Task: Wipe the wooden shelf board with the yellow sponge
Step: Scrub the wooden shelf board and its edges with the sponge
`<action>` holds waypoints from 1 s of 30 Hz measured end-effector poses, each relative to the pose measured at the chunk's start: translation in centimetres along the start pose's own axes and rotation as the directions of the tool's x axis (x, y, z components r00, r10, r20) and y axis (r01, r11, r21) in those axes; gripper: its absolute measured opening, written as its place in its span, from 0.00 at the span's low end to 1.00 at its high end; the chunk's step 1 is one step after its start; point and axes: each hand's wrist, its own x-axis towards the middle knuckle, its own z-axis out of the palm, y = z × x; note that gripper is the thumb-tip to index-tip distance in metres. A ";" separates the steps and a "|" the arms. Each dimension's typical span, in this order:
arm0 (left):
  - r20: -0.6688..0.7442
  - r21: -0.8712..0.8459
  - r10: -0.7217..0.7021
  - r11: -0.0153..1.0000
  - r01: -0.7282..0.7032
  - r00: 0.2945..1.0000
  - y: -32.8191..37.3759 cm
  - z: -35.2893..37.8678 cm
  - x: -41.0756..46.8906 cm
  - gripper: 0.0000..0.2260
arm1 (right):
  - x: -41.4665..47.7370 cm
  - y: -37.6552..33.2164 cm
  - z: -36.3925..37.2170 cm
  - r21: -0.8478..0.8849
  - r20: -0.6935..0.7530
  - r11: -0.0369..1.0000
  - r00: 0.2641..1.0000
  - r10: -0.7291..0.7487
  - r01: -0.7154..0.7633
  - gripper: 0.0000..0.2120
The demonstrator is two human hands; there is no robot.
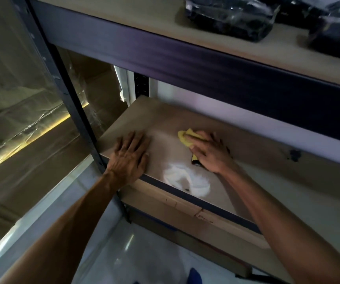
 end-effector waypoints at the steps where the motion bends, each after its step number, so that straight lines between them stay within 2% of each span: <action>1: 0.004 0.000 0.000 1.000 0.000 1.000 0.0 0.1 -0.1 0.31 | -0.8 -0.8 0.4 0.009 0.002 0.996 0.996 -0.091 0.091 0.20; 4: 0.005 -0.005 0.006 1.000 -0.006 1.000 -0.1 0.2 -0.2 0.29 | -2.9 -3.1 1.3 0.014 -0.001 0.957 0.957 -0.289 0.289 0.21; 12: -0.018 -0.015 0.025 1.000 -0.026 1.000 0.0 -0.5 -0.2 0.33 | -7.8 -7.0 1.8 0.046 -0.018 0.842 0.843 -0.538 0.538 0.22; 15: -0.004 0.002 0.032 0.999 -0.032 0.999 -0.4 -0.2 0.0 0.30 | -7.7 -6.5 0.1 0.124 -0.068 0.874 0.883 -0.464 0.469 0.22; 18: -0.003 0.018 0.026 0.999 -0.026 1.000 -0.4 0.0 0.2 0.30 | -6.8 -2.7 -2.5 0.152 -0.141 0.955 0.961 -0.236 0.257 0.21; 20: 0.000 0.028 0.021 0.999 -0.021 1.000 -0.5 0.0 0.3 0.30 | -6.8 0.6 -3.2 0.098 -0.106 0.994 0.993 -0.045 0.056 0.21; 23: 0.013 0.030 0.012 0.999 -0.012 1.000 -0.5 0.0 0.3 0.30 | -8.1 2.6 -1.7 -0.054 -0.027 0.984 0.985 0.169 -0.170 0.21; 25: 0.020 0.023 0.012 1.000 -0.012 1.000 -0.4 0.0 0.2 0.30 | -9.2 1.1 -0.5 -0.026 -0.072 0.992 0.990 0.120 -0.122 0.20; 28: 0.017 0.030 0.026 0.999 -0.026 1.000 -0.3 -0.1 0.0 0.29 | -10.5 -2.7 0.8 0.034 -0.108 0.995 0.990 -0.092 0.097 0.21; 30: 0.004 0.029 0.021 0.999 -0.021 1.000 -0.2 -0.3 0.0 0.30 | -11.5 -5.0 1.4 0.022 -0.109 0.982 0.977 -0.183 0.186 0.23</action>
